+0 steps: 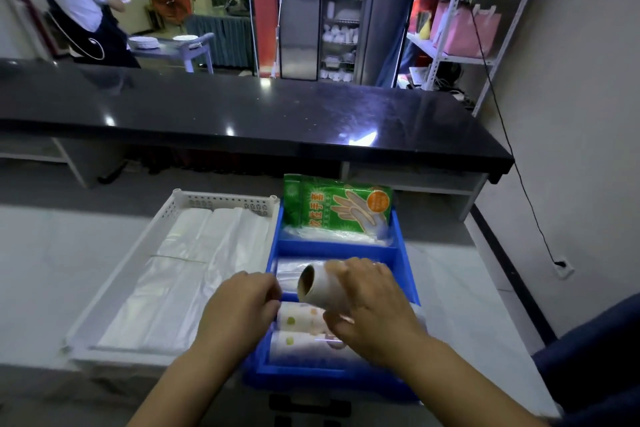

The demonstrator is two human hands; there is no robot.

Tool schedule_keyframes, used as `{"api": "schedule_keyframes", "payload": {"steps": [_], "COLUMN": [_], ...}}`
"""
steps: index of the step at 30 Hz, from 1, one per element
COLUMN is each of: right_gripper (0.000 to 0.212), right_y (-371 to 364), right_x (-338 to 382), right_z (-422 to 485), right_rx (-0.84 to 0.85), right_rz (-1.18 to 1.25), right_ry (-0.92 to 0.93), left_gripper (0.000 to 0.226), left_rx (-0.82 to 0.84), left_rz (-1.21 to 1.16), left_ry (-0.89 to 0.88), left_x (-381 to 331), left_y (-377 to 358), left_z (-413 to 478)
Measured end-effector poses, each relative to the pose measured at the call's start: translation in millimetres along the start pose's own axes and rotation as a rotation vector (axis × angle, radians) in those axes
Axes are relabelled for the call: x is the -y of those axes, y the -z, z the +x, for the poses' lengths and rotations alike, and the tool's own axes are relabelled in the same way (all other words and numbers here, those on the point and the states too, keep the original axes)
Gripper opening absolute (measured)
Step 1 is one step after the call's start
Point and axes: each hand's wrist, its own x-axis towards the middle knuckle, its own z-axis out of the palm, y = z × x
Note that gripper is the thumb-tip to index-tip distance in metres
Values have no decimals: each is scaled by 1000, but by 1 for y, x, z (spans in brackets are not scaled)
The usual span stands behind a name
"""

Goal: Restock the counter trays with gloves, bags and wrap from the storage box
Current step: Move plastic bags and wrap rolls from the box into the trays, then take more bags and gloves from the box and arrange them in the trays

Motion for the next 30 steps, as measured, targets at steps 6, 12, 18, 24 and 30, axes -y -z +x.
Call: {"api": "schedule_keyframes", "payload": {"steps": [6, 12, 18, 24, 30], "right_gripper": [67, 66, 62, 41, 23], "right_y": [-37, -52, -50, -55, -82], "right_x": [12, 9, 15, 85, 183], "right_z": [12, 14, 29, 50, 58], "right_rx": [280, 334, 371, 284, 333], "right_rz": [-263, -246, -160, -9, 57], "right_ry": [218, 198, 227, 376, 600], "left_gripper": [6, 9, 12, 9, 10], "left_rx": [-177, -189, -230, -302, -406], "left_rz": [6, -39, -124, -81, 43], "left_ry": [108, 194, 364, 495, 695], "left_x": [16, 23, 45, 87, 143], "left_y": [26, 25, 24, 48, 85], "left_z": [-19, -34, -60, -117, -212]}}
